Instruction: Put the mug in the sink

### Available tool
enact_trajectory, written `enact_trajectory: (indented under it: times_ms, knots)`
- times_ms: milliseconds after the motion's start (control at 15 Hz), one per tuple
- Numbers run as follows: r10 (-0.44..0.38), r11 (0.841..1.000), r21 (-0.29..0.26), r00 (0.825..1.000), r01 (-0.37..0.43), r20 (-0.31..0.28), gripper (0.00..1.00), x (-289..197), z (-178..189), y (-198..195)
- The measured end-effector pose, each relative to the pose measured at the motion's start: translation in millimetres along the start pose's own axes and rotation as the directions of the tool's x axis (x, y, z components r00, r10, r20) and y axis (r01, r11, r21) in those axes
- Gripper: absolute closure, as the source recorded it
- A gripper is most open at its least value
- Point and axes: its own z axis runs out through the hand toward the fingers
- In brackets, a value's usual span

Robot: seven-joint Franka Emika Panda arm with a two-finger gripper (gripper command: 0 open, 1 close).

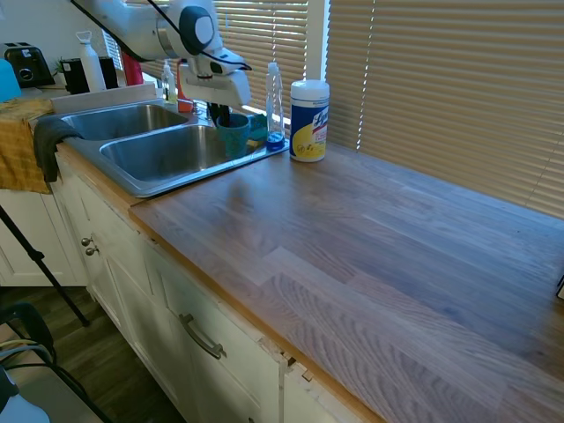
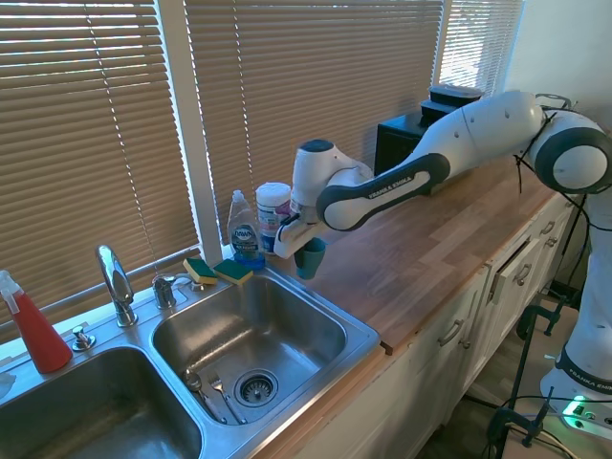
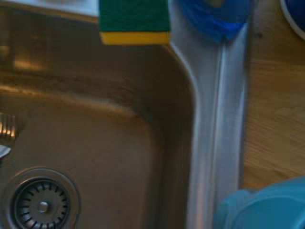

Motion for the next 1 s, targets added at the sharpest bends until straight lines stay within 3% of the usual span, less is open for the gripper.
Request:
enact_trajectory:
  times_ms: [267,533,800,1000]
  knots:
    - [-0.064,0.998,-0.015,0.998,0.063,-0.008,1.00,-60.8,2.6,-57.0]
    - [-0.099,0.993,-0.055,0.995,0.100,0.026,1.00,-92.5,74.2,-101.2]
    - [-0.074,0.992,-0.098,0.996,0.079,0.053,1.00,-89.3,143.4,-110.8]
    - [-0.057,0.990,-0.124,0.996,0.066,0.075,1.00,-89.7,171.6,-114.9]
